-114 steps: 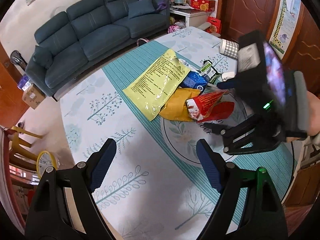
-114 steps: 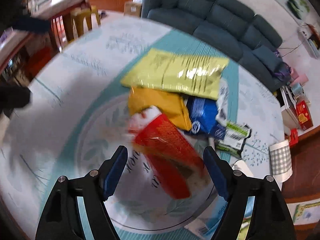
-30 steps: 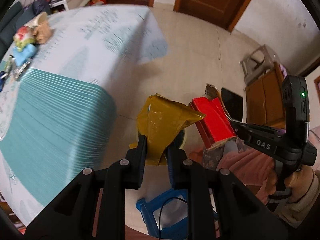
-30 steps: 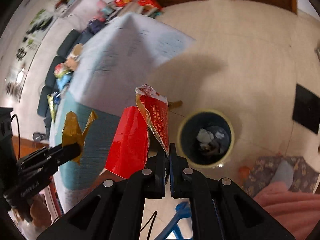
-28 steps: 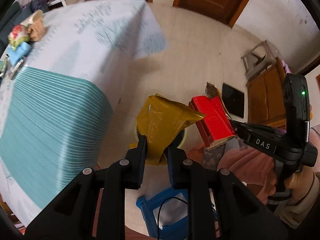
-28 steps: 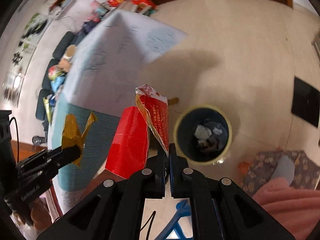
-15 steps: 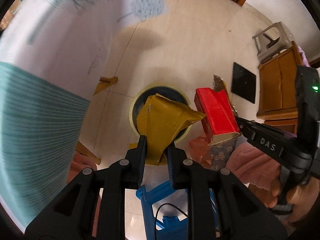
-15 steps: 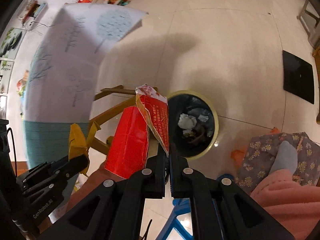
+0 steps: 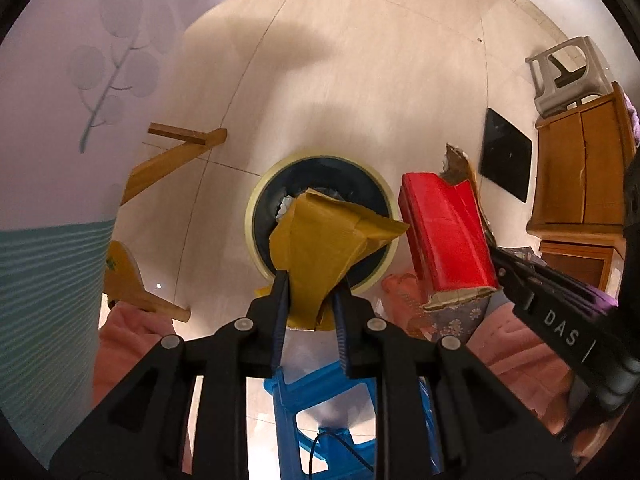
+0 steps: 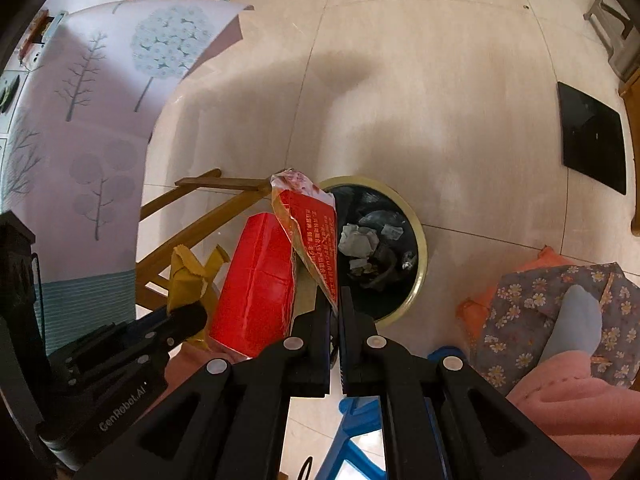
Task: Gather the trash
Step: 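Open the left gripper to drop the orange bag into the bin, then open the right gripper to drop the red snack bag into the bin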
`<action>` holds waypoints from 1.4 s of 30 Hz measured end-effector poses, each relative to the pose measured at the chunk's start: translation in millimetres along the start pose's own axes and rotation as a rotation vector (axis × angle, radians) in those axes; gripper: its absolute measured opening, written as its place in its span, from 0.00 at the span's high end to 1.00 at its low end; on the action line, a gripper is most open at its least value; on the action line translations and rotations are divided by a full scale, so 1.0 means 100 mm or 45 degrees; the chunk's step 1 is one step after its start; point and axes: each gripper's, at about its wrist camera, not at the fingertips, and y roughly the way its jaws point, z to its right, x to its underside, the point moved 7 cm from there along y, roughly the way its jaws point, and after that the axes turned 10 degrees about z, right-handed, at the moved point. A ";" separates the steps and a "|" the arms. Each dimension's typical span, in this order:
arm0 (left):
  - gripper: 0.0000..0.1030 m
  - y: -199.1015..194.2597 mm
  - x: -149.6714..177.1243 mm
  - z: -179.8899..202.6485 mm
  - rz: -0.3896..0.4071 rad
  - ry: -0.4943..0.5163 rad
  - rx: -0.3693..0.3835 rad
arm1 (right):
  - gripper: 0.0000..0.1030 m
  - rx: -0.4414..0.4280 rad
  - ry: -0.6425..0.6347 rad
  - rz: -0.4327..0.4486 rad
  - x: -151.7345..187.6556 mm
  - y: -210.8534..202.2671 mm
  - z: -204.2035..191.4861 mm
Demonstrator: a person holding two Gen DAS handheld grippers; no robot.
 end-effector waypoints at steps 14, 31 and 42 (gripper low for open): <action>0.43 0.26 -0.17 -0.11 -0.014 -0.075 -0.022 | 0.97 0.003 0.018 -0.037 -0.02 0.22 0.07; 0.43 0.02 -0.10 -0.15 0.049 -0.128 -0.056 | 0.92 -0.057 0.011 -0.055 0.00 0.31 -0.03; 0.43 -0.15 -0.01 -0.20 0.043 -0.149 -0.095 | 0.78 -0.096 0.008 -0.049 0.02 0.30 -0.13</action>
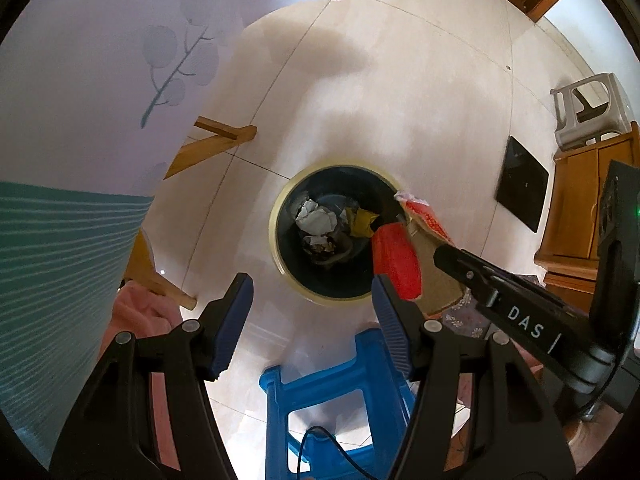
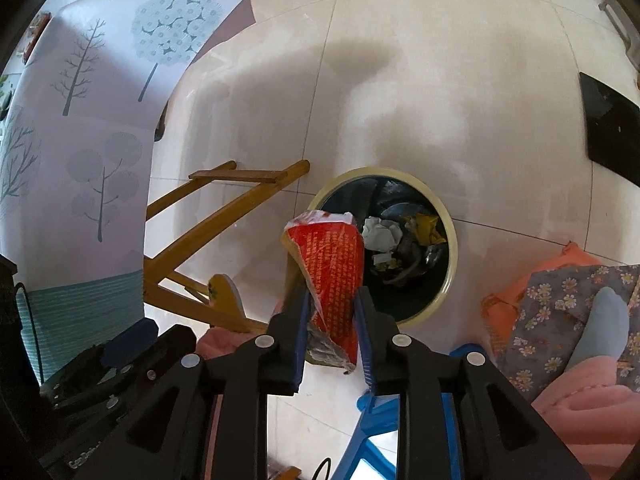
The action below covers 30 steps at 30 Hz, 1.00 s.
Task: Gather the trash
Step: 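Open the right gripper to drop the red snack bag into the bin, then move both tools back over the table toward the yellow bag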
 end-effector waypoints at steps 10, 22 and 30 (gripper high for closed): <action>0.43 -0.21 0.04 -0.06 0.015 -0.038 0.031 | 0.75 -0.037 -0.041 0.004 0.02 -0.07 -0.13; 0.43 -0.58 0.06 -0.21 0.070 -0.059 0.031 | 0.66 -0.050 -0.124 0.001 0.10 -0.25 -0.37; 0.43 -1.06 0.24 -0.31 0.105 -0.065 0.061 | 0.66 -0.068 -0.255 0.025 0.24 -0.61 -0.66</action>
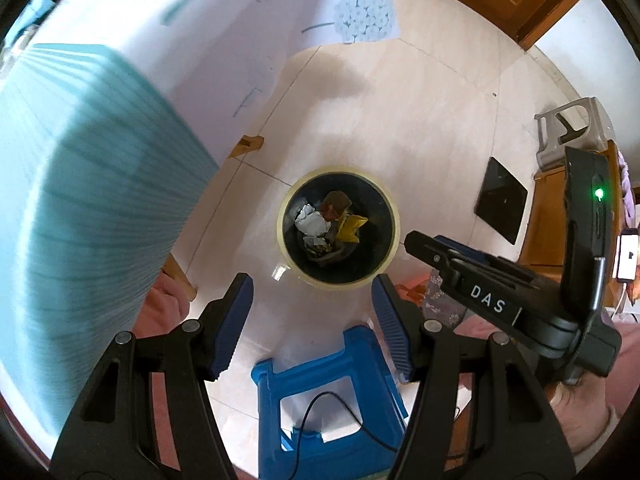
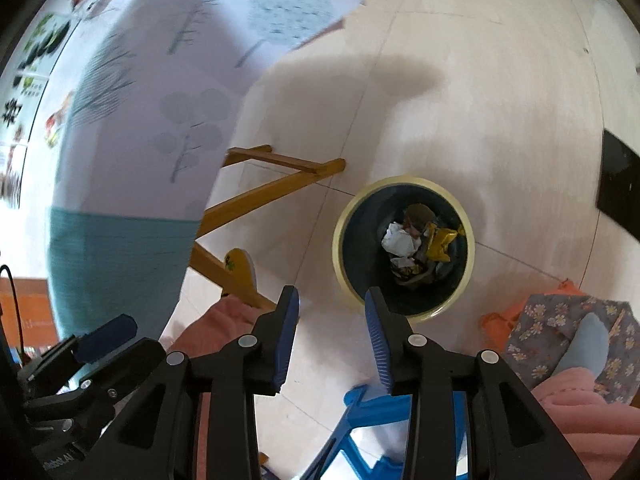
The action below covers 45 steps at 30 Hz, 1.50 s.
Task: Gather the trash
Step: 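Move both tools back over the table toward the yellow bag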
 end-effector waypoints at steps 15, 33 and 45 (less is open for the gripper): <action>0.43 -1.17 0.21 -1.01 0.188 -0.191 0.081 | 0.66 -0.063 -0.237 0.027 0.22 -0.54 -0.95; 0.43 -2.15 -0.19 -3.61 0.433 -0.521 -0.284 | 0.66 -0.279 -0.769 0.147 -0.41 -0.90 -3.55; 0.43 -1.89 -1.00 -4.87 0.517 -0.533 -0.531 | 0.66 -0.392 -0.939 0.189 -0.96 -0.41 -5.12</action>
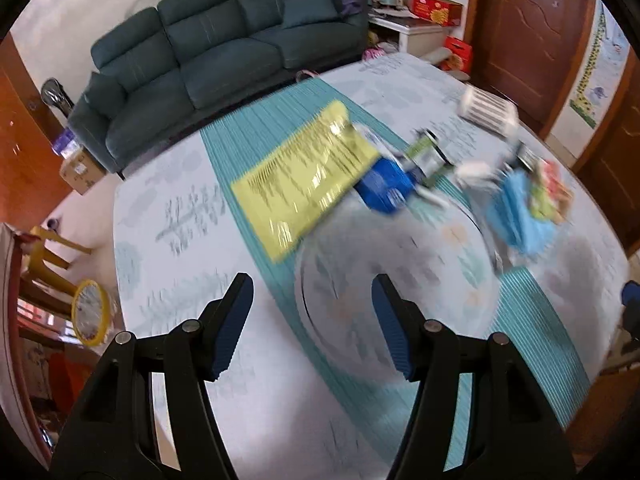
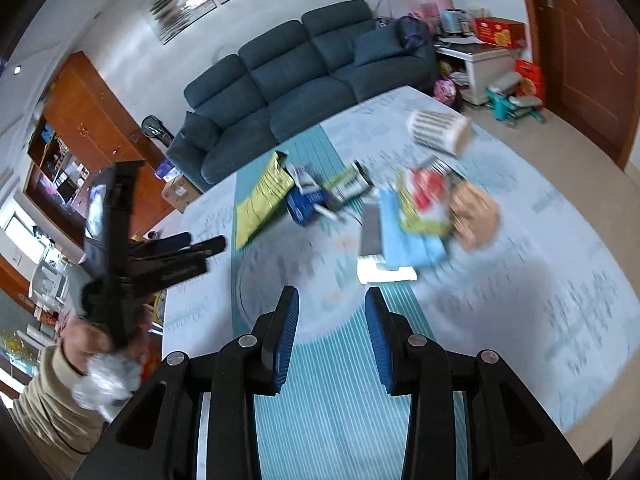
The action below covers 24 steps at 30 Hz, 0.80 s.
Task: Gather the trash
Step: 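Move both tools back over the table toward the yellow bag, then grasp the yellow bag with the left gripper while the right grasps the blue milk carton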
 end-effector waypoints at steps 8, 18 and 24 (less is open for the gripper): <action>0.43 0.80 -0.22 0.04 -0.002 0.039 -0.072 | 0.66 -0.041 -0.054 -0.049 -0.40 0.70 -0.15; 0.43 1.38 -0.28 0.06 0.000 0.051 -0.143 | 0.66 -0.067 -0.036 -0.140 -0.62 1.45 -0.09; 0.43 1.64 -0.33 0.07 0.019 0.062 -0.177 | 0.66 -0.093 -0.022 -0.180 -0.70 1.82 -0.13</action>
